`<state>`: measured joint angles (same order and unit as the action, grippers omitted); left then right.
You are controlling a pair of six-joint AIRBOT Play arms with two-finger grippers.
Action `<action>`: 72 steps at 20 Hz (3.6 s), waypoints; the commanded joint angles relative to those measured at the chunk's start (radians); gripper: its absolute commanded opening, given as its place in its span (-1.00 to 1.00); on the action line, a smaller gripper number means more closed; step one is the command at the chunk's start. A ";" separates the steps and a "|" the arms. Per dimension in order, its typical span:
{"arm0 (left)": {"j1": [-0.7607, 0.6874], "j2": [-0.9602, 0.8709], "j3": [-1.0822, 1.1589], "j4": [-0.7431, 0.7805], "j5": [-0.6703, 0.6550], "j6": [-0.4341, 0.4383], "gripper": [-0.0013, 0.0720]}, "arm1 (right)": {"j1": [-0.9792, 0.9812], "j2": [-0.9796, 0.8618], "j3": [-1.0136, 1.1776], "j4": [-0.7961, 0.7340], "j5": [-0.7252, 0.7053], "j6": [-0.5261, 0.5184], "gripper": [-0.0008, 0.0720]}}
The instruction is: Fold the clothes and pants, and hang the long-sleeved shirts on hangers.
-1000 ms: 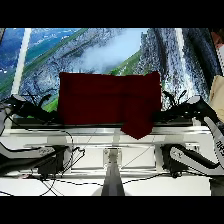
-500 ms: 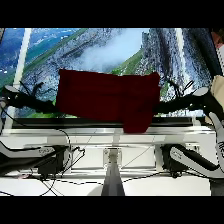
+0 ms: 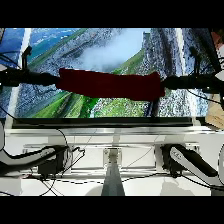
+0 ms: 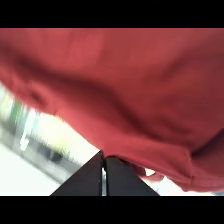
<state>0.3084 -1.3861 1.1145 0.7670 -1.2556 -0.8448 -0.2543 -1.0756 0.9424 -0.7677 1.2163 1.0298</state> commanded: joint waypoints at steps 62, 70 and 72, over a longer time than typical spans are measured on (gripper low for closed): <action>-0.407 0.169 0.208 0.198 0.337 -0.121 -0.93 | 0.736 -0.840 0.832 -0.489 -0.219 0.453 -0.95; -0.874 -0.129 0.208 -0.026 0.769 -0.120 -0.93 | 0.318 -0.710 0.832 -0.513 0.050 0.453 -0.95; -0.985 -0.181 0.208 -0.018 0.915 -0.119 -0.75 | 0.246 -0.708 0.832 -0.523 0.082 0.451 -0.95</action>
<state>-0.5190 -1.4818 1.3224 0.8017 -0.5777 -0.9653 0.1036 -1.8015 1.7737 -1.2694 1.2144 1.4826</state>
